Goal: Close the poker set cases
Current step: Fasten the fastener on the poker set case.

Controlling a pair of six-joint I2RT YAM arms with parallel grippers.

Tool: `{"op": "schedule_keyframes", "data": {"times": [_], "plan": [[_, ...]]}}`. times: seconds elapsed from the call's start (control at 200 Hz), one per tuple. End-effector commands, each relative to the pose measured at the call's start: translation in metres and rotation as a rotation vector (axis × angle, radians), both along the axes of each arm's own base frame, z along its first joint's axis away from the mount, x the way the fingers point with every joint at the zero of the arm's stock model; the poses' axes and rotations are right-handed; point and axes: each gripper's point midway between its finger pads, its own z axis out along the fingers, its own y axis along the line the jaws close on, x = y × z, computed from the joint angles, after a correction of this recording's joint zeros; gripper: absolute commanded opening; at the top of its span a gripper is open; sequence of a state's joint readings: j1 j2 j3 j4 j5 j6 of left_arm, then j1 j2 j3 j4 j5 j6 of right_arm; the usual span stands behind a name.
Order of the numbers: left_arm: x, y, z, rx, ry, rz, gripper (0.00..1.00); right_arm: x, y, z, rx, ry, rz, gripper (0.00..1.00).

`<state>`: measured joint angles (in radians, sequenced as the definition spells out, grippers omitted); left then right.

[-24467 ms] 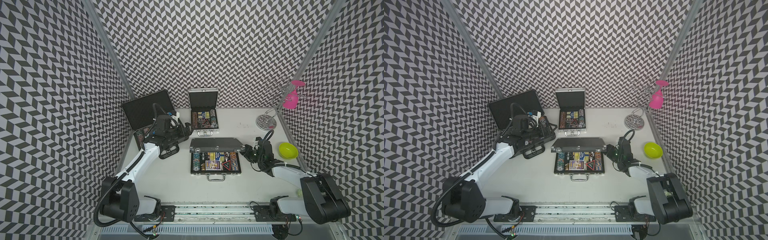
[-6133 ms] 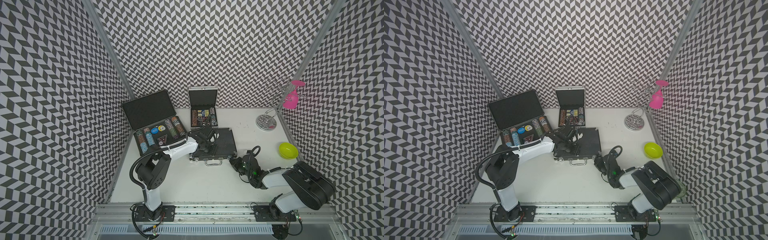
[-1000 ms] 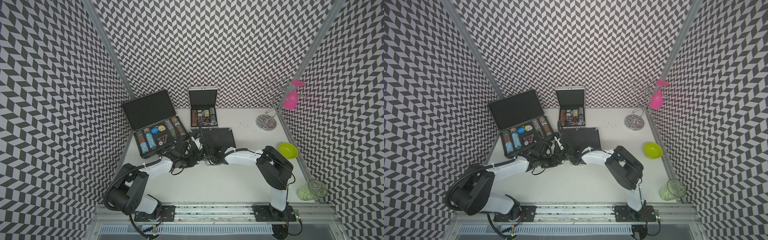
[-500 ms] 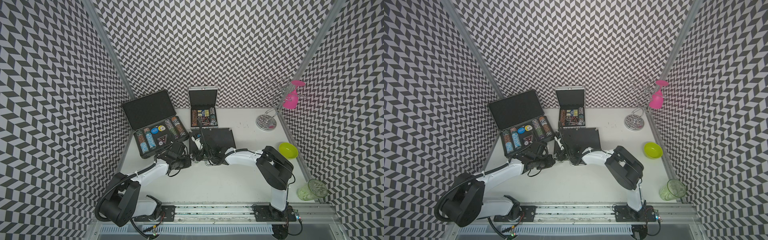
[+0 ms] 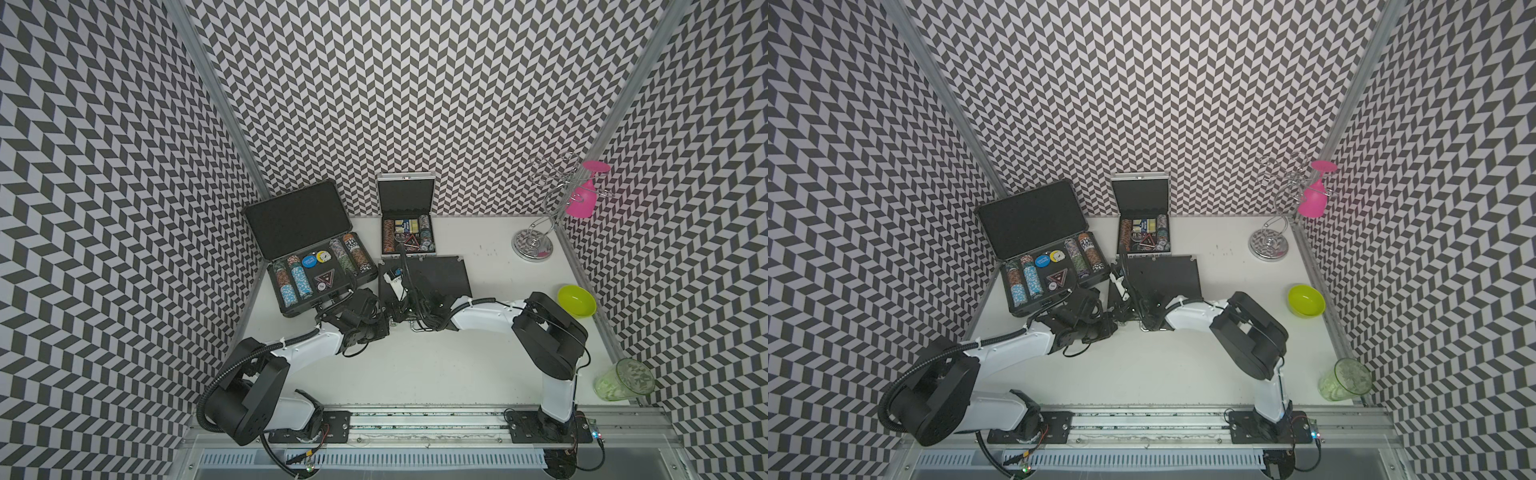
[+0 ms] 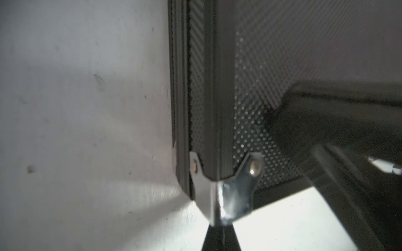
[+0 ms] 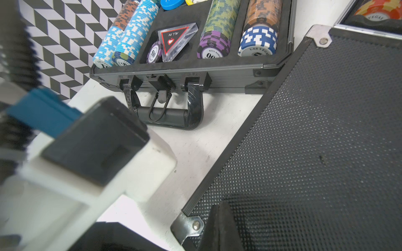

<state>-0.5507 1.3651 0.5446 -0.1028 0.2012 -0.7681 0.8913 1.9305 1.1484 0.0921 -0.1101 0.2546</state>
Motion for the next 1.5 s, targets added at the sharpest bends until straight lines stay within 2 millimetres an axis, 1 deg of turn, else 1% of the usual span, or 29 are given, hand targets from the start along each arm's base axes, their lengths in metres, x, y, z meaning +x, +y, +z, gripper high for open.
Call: {"op": "schedule_keyframes", "data": {"times": [0.0, 0.17, 0.315, 0.486, 0.666, 0.876, 1.066, 1.231, 1.337, 1.387, 1.492], "plan": [[0.007, -0.004, 0.01, -0.068, -0.055, 0.078, 0.0, -0.094, -0.085, -0.131, -0.419, 0.413, 0.053, 0.04], [0.003, -0.002, 0.006, -0.104, -0.066, 0.141, 0.0, -0.097, -0.087, -0.133, -0.413, 0.425, 0.055, 0.03], [0.007, -0.001, 0.008, -0.117, -0.089, 0.168, 0.0, -0.098, -0.086, -0.133, -0.409, 0.426, 0.058, 0.03], [0.011, -0.003, 0.004, -0.132, -0.096, 0.179, 0.0, -0.099, -0.085, -0.133, -0.401, 0.432, 0.062, 0.03], [0.011, -0.002, -0.009, -0.121, -0.074, 0.195, 0.0, -0.101, -0.087, -0.135, -0.404, 0.439, 0.064, 0.03], [0.015, 0.001, -0.016, -0.099, -0.078, 0.215, 0.0, -0.105, -0.087, -0.137, -0.398, 0.451, 0.074, 0.03], [0.02, -0.001, -0.013, -0.117, -0.094, 0.227, 0.0, -0.109, -0.089, -0.141, -0.4, 0.466, 0.078, 0.03], [0.023, -0.004, -0.015, -0.137, -0.089, 0.247, 0.0, -0.113, -0.094, -0.146, -0.408, 0.477, 0.074, 0.03], [0.021, -0.002, -0.016, -0.125, -0.073, 0.26, 0.0, -0.114, -0.095, -0.147, -0.409, 0.479, 0.072, 0.03], [0.018, -0.001, -0.014, -0.096, -0.068, 0.253, 0.0, -0.113, -0.095, -0.147, -0.409, 0.474, 0.07, 0.03], [0.001, -0.005, -0.009, -0.036, -0.04, 0.207, 0.0, -0.109, -0.092, -0.144, -0.404, 0.466, 0.067, 0.03]]}}
